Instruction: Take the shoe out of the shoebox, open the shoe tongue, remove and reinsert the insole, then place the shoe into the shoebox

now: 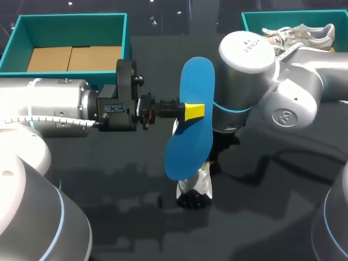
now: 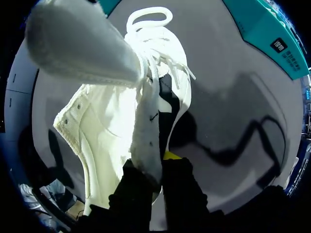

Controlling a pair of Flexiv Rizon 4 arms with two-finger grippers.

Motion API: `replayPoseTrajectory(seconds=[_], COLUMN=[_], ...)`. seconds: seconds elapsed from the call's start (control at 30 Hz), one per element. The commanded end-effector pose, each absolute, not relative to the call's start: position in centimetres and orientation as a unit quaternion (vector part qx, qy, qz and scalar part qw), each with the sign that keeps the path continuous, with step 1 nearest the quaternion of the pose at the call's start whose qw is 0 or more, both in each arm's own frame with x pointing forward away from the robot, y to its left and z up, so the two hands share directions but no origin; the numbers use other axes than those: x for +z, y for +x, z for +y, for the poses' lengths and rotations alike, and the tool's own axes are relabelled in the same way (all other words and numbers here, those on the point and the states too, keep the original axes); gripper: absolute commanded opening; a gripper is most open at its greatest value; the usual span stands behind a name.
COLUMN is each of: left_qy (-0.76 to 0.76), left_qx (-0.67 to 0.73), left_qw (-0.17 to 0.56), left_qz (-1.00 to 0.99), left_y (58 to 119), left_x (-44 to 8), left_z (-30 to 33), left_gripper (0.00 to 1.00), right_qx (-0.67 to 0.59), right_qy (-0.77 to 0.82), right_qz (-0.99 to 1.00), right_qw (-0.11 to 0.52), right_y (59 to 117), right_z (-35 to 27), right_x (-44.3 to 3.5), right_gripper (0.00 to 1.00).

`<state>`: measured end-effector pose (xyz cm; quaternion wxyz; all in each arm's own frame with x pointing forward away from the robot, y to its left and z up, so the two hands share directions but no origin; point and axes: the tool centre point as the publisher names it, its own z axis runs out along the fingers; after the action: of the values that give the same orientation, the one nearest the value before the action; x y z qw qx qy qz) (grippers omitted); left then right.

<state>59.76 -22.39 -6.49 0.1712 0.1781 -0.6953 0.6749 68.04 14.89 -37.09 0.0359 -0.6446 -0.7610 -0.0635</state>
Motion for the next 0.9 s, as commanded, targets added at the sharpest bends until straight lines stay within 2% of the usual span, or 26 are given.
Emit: replayPoseTrajectory(seconds=[0.03,0.37,0.9], left_qy=[0.178,0.178,0.178], left_qx=[0.676,0.676,0.676], left_qw=[0.170,0.170,0.170], left_qz=[-0.694,-0.694,-0.694], left_y=[59.7,59.7,59.7], left_x=[-6.6,-6.6,-6.6], left_z=[-22.6,-22.6,-22.6], left_gripper=[0.00,0.00,0.00], right_qx=[-0.081,-0.090,-0.096], right_qy=[-0.646,-0.639,-0.631], right_qz=[-0.759,-0.764,-0.768], right_qw=[0.032,0.016,0.049], right_y=[67.4,67.6,68.4], right_z=[14.4,14.5,14.3], right_x=[-37.2,-35.7,-38.5], right_gripper=[0.00,0.00,0.00])
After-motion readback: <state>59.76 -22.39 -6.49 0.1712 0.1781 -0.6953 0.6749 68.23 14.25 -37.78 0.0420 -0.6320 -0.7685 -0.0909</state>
